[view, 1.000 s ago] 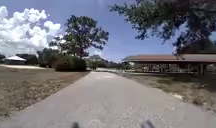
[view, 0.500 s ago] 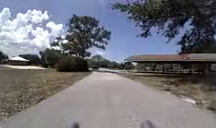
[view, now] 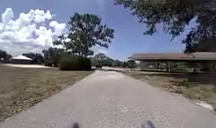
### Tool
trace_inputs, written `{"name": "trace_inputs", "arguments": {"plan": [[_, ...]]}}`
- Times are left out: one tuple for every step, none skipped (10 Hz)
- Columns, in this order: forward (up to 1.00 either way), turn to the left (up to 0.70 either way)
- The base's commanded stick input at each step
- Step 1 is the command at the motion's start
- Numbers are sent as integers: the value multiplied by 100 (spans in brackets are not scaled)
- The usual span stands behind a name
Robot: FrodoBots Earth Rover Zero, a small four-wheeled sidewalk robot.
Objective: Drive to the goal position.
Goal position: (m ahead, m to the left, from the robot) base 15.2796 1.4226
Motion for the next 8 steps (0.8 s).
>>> {"name": "trace_inputs", "arguments": {"plan": [[50,0],[50,0],[50,0],[50,0],[50,0],[50,0],[50,0],[50,0]]}}
